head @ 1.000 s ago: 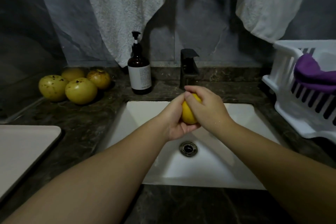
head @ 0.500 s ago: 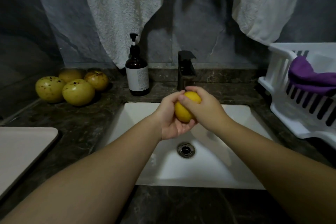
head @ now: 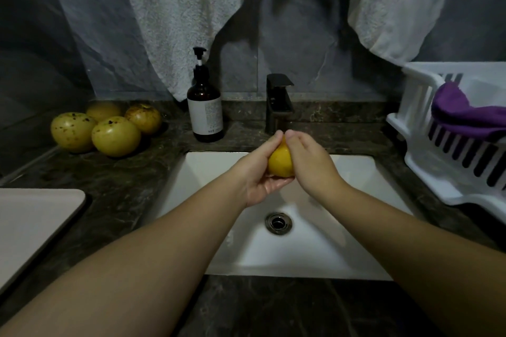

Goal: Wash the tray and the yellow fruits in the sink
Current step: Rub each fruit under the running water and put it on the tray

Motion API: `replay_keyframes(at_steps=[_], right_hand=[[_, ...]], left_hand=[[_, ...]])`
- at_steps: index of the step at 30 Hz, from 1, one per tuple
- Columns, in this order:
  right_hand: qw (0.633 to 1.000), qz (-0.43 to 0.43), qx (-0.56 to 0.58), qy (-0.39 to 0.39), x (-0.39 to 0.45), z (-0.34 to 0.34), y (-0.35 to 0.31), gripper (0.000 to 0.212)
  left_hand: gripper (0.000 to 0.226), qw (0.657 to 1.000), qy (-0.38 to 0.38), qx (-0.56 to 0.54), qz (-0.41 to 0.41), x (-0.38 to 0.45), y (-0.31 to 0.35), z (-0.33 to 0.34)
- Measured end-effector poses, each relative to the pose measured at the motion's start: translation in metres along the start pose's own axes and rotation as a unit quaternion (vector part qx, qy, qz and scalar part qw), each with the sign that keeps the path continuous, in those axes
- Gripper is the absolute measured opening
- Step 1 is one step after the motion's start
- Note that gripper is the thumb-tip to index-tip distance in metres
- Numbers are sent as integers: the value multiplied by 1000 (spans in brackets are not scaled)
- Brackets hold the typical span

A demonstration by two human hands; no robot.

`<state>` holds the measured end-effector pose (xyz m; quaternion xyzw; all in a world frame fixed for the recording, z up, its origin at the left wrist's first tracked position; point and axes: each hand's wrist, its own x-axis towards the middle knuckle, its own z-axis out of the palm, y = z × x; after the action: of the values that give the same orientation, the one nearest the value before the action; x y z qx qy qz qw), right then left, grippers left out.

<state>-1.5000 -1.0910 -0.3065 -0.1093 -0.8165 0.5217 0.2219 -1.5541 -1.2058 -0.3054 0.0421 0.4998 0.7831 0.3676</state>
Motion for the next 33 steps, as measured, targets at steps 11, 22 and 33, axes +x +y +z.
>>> replay_keyframes(at_steps=[11, 22, 33], right_hand=[[992, 121, 19, -1, 8, 5, -7, 39], [997, 69, -24, -17, 5, 8, -2, 39], [999, 18, -33, -11, -3, 7, -7, 40]], left_hand=[[54, 998, 34, -12, -50, 0, 2, 0], [59, 998, 43, -2, -44, -3, 2, 2], [76, 998, 50, -36, -31, -4, 3, 4]])
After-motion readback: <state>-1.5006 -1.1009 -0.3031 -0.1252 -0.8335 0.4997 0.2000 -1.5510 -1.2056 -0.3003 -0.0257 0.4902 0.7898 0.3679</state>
